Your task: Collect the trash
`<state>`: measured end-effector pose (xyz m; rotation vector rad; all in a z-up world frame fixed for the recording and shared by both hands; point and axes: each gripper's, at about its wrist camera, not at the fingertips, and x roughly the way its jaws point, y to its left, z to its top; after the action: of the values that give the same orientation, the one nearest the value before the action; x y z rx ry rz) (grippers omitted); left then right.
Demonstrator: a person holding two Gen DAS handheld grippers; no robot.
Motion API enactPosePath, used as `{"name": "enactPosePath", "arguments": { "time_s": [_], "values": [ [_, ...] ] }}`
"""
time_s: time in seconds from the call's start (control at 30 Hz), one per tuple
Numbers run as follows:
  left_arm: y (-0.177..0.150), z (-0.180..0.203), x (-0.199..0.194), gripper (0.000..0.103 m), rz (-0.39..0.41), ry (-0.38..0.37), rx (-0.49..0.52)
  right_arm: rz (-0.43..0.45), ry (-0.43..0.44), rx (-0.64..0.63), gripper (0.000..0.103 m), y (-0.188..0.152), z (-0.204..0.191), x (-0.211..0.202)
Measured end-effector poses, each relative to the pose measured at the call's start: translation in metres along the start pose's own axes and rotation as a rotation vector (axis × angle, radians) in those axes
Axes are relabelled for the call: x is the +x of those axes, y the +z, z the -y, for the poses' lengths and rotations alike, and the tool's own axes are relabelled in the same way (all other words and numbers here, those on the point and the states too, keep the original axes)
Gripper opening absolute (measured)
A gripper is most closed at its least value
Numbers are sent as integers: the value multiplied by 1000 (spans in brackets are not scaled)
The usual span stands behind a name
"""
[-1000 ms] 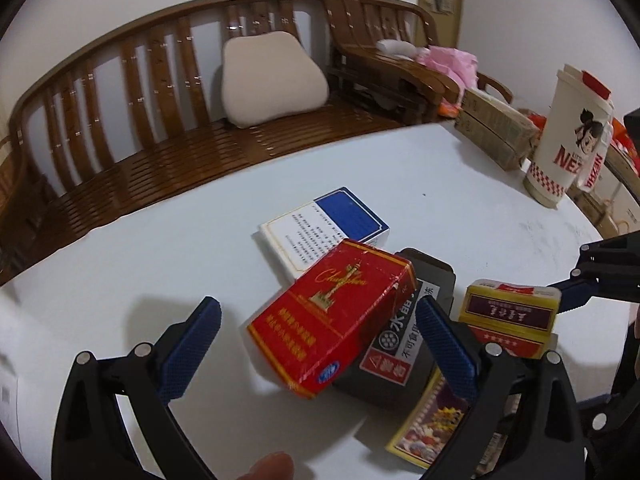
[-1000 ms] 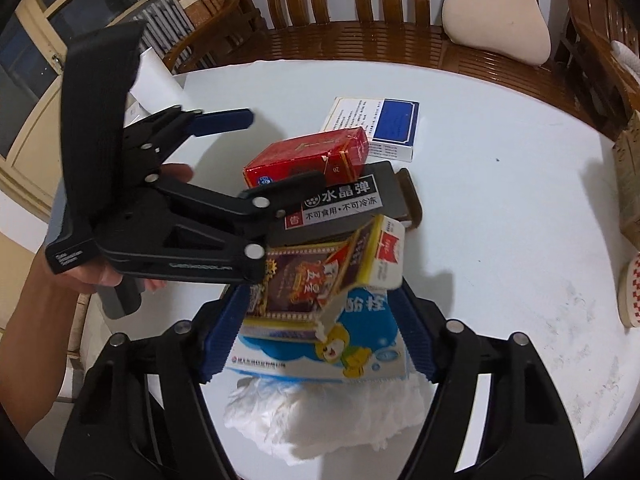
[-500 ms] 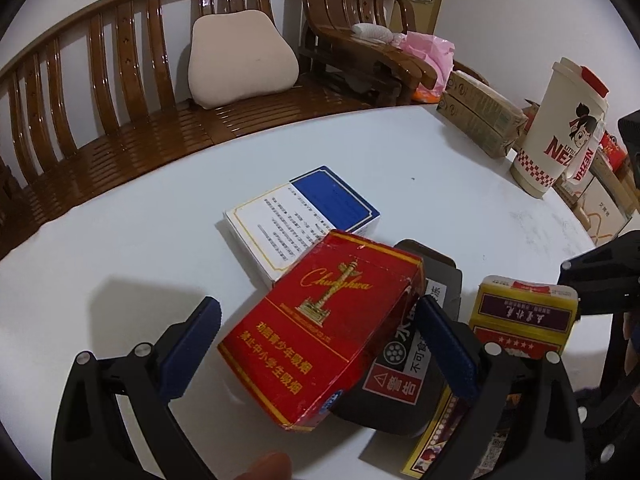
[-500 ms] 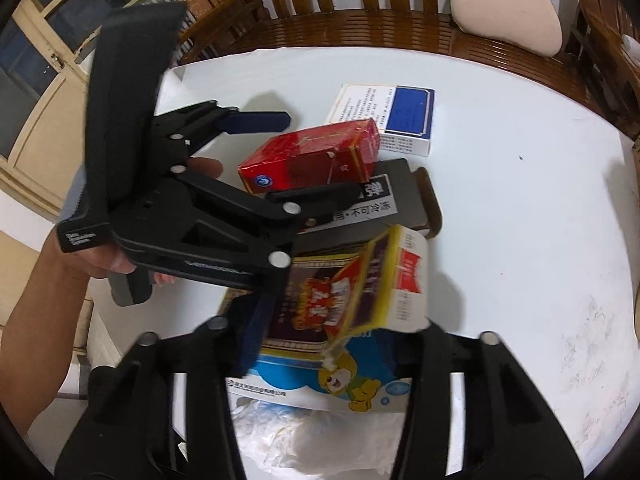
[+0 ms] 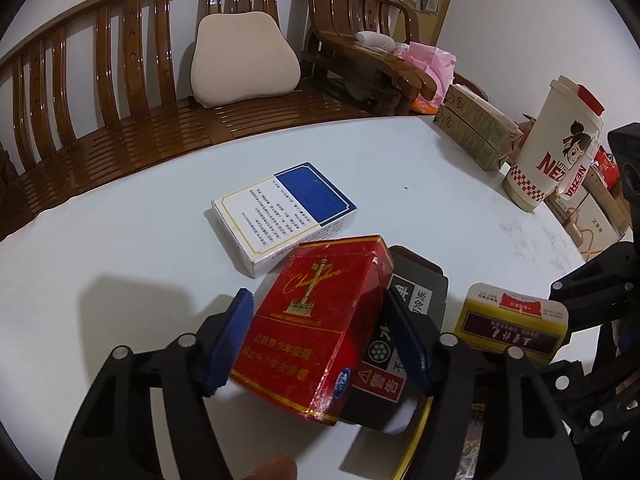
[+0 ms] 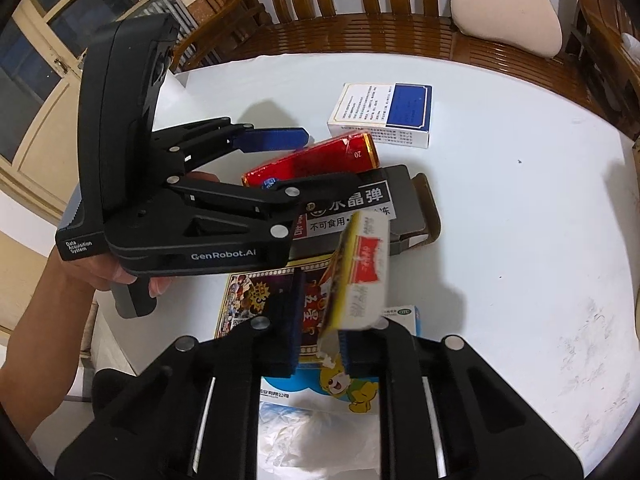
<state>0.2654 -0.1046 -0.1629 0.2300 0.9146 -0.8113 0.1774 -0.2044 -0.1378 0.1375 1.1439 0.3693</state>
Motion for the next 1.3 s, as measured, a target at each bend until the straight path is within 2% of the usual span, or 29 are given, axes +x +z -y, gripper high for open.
{"name": "enactPosePath", "arguments": {
  "time_s": [0.2, 0.37, 0.57, 0.63, 0.73, 1.0, 1.3],
  "values": [
    [5, 2, 2, 67, -8, 36, 39, 2, 0, -8, 12, -4, -3, -2],
    [5, -12, 1, 62, 1, 43, 2, 4, 8, -1, 12, -5, -1, 0],
    [0, -14, -2, 44, -18, 92, 26, 5, 9, -2, 11, -4, -1, 2],
    [-1, -15, -4, 32, -18, 96, 27, 6, 13, -4, 9, -4, -2, 3],
    [-3, -19, -3, 22, -26, 97, 13, 7, 10, -5, 7, -3, -4, 4],
    [-8, -12, -11, 21, -11, 107, 22, 11, 8, -22, 3, -2, -10, -1],
    [-9, -7, -40, 21, 41, 141, -36, 26, 28, -59, 1, -2, -25, -13]
  ]
}}
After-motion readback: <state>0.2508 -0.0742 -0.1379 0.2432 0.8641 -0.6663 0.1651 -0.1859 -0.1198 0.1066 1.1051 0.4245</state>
